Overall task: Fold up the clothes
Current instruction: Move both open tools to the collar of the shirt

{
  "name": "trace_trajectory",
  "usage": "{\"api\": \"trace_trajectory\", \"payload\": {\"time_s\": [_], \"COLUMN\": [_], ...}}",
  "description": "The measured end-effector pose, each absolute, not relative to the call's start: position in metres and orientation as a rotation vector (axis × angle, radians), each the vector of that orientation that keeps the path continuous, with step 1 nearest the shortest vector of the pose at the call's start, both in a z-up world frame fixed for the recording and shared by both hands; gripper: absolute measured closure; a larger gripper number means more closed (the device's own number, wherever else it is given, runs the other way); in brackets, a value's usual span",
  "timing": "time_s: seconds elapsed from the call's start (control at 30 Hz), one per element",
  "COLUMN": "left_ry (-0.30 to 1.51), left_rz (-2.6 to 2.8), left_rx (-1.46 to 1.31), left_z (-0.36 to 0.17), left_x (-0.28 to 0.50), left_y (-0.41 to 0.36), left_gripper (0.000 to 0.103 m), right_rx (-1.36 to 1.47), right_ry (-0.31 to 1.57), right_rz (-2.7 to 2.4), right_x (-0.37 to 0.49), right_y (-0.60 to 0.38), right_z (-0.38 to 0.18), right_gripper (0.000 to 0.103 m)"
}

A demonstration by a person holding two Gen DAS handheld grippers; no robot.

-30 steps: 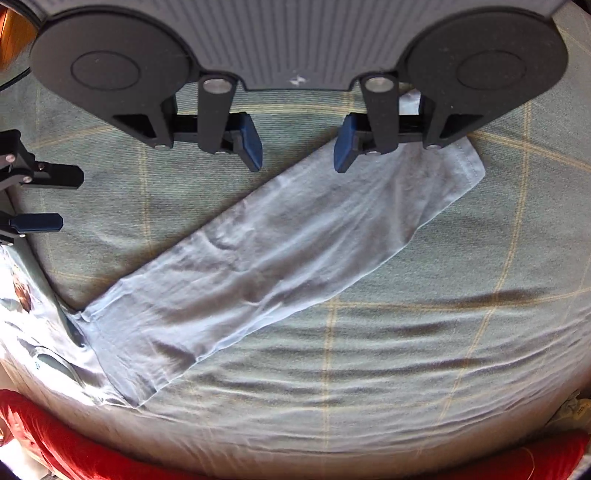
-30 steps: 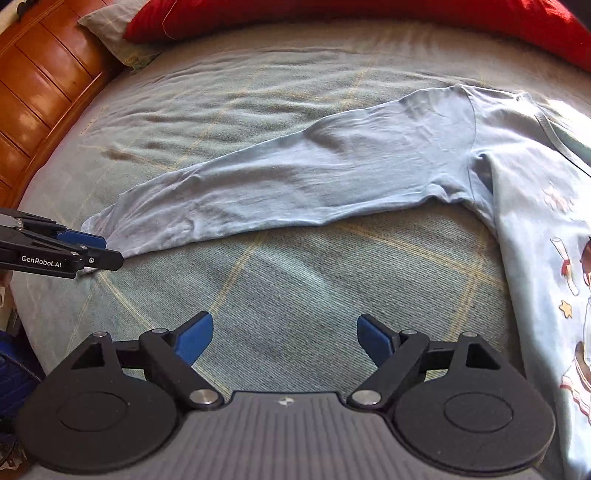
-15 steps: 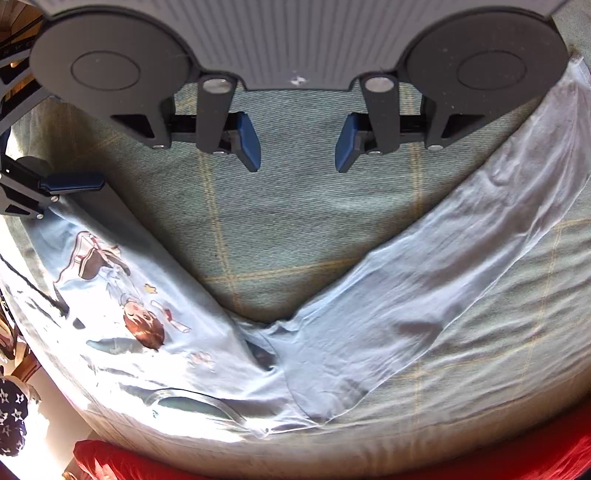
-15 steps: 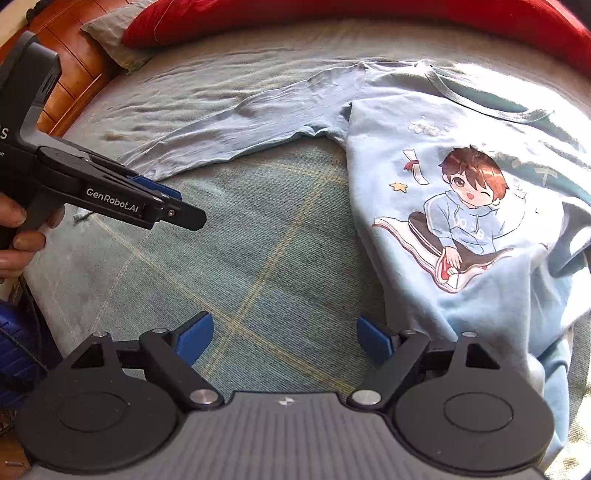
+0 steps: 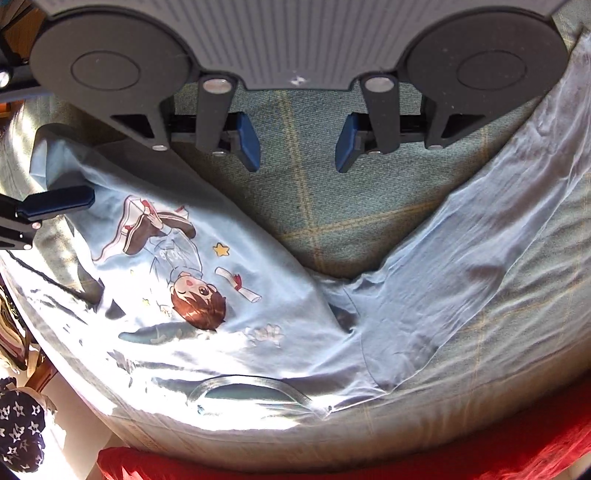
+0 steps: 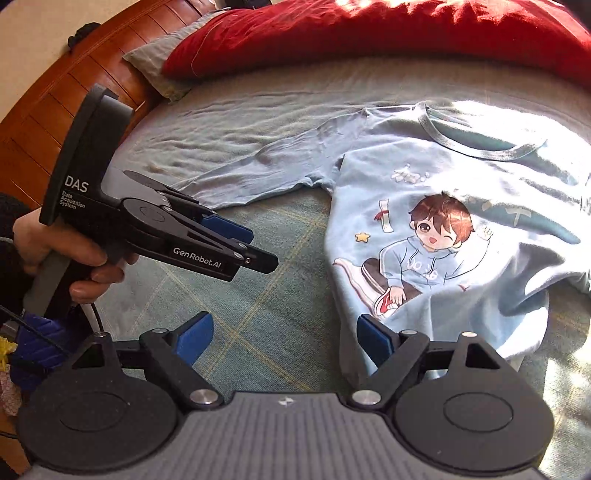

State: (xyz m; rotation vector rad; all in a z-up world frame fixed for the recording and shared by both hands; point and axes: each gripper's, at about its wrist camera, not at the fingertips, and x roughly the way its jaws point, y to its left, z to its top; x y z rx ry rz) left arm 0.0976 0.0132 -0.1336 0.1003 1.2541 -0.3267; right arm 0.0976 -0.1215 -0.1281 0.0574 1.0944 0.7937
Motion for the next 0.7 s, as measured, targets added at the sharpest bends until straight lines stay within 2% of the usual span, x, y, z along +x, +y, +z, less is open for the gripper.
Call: {"api": "trace_trajectory", "payload": {"time_s": [0.07, 0.13, 0.3, 0.47, 0.7], "left_ry": [1.228, 1.197, 1.138, 1.116, 1.176], "left_rz": [-0.307, -0.315, -0.403, -0.472, -0.591], "left_rx": [0.095, 0.089, 0.086, 0.03, -0.174], "left_z": [-0.127, -0.124, -0.131, -0.151, -0.184], "left_x": [0.113, 0.131, 0.185, 0.247, 0.299], "left_y": [0.013, 0.01, -0.011, -0.034, -0.041], "left_gripper": [0.057, 0.05, 0.049, 0.049, 0.05], "right_rx": [0.06, 0.044, -0.052, 0.091, 0.287], "right_ry": [1.063, 1.022, 0.97, 1.022, 1.083], "right_rz": [0.788, 0.757, 0.555, 0.4, 0.373], "right_x": [0.111, 0.131, 0.211, 0.284, 0.326], "right_y": [-0.132, -0.144, -0.167, -0.203, -0.216], "right_z": [-0.119, -0.112, -0.129, -0.16, -0.194], "right_gripper": [0.015, 0.015, 0.015, 0.015, 0.015]}}
